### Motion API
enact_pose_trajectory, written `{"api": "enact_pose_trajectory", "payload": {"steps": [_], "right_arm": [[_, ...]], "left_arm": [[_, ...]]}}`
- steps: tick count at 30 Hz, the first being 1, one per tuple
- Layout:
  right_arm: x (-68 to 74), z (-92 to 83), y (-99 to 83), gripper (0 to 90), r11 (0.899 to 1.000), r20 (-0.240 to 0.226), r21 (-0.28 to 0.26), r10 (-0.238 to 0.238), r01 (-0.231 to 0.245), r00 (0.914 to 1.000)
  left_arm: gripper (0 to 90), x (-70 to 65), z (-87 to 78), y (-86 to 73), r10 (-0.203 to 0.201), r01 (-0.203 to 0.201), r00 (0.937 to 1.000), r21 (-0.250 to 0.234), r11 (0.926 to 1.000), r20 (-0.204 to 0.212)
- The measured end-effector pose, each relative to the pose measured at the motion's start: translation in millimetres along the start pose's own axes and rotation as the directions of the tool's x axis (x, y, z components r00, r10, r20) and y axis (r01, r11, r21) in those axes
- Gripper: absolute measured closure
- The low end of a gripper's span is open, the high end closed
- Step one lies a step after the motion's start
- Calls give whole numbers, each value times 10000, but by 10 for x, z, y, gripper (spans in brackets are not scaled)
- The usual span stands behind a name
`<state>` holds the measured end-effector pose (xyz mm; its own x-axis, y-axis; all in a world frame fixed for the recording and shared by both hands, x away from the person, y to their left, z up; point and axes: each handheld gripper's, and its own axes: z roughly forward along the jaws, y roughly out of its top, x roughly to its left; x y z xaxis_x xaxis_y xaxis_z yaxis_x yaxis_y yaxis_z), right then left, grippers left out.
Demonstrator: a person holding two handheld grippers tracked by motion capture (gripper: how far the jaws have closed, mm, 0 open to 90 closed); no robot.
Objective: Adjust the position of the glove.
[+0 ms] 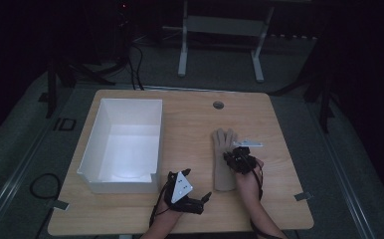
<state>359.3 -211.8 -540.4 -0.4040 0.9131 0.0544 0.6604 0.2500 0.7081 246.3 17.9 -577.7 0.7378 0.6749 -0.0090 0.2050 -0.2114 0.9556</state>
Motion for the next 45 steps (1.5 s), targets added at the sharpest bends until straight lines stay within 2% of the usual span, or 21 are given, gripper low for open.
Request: {"api": "enact_pose_trajectory", "payload": {"steps": [3, 7, 11, 16, 19, 21, 23, 25, 28, 29, 31, 33, 36, 38, 41, 42, 43, 44, 45], "right_arm": [[-5, 18, -7, 800, 10000, -61, 28, -53, 53, 10000], [-9, -7, 2, 728, 10000, -204, -35, -50, 49, 9998], [-42, -87, 31, 605, 9994, -394, -278, -228, 217, 9990], [-113, -161, 83, 459, 9980, -546, -388, -530, 509, 9971], [-162, -209, 106, 371, 9969, -722, -563, -589, 549, 9957], [-205, -232, 122, 315, 9977, -958, -568, -416, 362, 9945], [-250, -242, 129, 257, 9985, -1044, -520, -246, 193, 9942], [-285, -248, 127, 189, 9980, -1178, -569, -358, 292, 9924], [-338, -262, 123, 137, 9978, -1461, -514, -479, 408, 9881], [-354, -271, 122, 153, 9967, -1441, -619, -604, 520, 9877], [-382, -291, 124, 151, 9917, -1423, -907, -1037, 914, 9844], [-407, -305, 148, 150, 9874, -1560, -1073, -1320, 1161, 9789], [-425, -345, 198, 148, 9795, -1637, -1435, -1641, 1411, 9728], [-442, -367, 227, 145, 9784, -1756, -1441, -1728, 1483, 9692], [-483, -388, 254, 137, 9849, -1752, -1094, -1522, 1344, 9727], [-506, -395, 259, 135, 9876, -1762, -1014, -1361, 1196, 9749], [-530, -404, 263, 131, 9888, -1786, -1031, -1253, 1081, 9759], [-530, -404, 263, 131, 9888, -1786, -1031, -1253, 1081, 9759], [-549, -414, 267, 117, 9883, -1840, -1122, -1227, 1032, 9752]], "left_arm": [[1, -3, 0, 0, 14, -14, 10000, 0, 10000, -4], [1, -7, 0, 0, 48, -48, 10000, 9, 10000, -25], [1, -15, 0, 0, 137, -137, 9999, 1, 9999, -18], [1, -4, 5, 2, 66, -67, 9997, 4, 10000, 236], [1, -8, 14, 5, -74, 74, 9997, -2, 10000, 253], [1, -13, 23, 9, -249, 250, 9996, -12, 9997, 147], [1, -9, 23, 7, -328, 331, 9992, -110, 9994, 248], [1, -13, 30, 12, -175, 176, 9990, -18, 9998, 411], [1, -47, 66, 27, 154, -160, 9987, 109, 9998, 492], [1, -61, 81, 36, 264, -276, 9987, 273, 9992, 425], [51, -87, 99, 53, 125, -144, 9987, 387, 9991, 495], [50, -109, 133, 72, 29, -51, 9992, 545, 9985, 402], [44, -123, 173, 104, -54, 18, 9984, 648, 9979, 558], [43, -101, 206, 135, -550, 487, 9941, 684, 9965, 939], [41, -71, 260, 193, -1066, 970, 9867, 819, 9919, 1224], [42, -68, 284, 213, -1086, 966, 9856, 960, 9907, 1294], [42, -58, 306, 230, -1006, 852, 9827, 1025, 9911, 1554], [42, -58, 306, 230, -1006, 852, 9827, 1025, 9911, 1554], [42, -56, 340, 254, -660, 463, 9762, 987, 9940, 2067]]}}
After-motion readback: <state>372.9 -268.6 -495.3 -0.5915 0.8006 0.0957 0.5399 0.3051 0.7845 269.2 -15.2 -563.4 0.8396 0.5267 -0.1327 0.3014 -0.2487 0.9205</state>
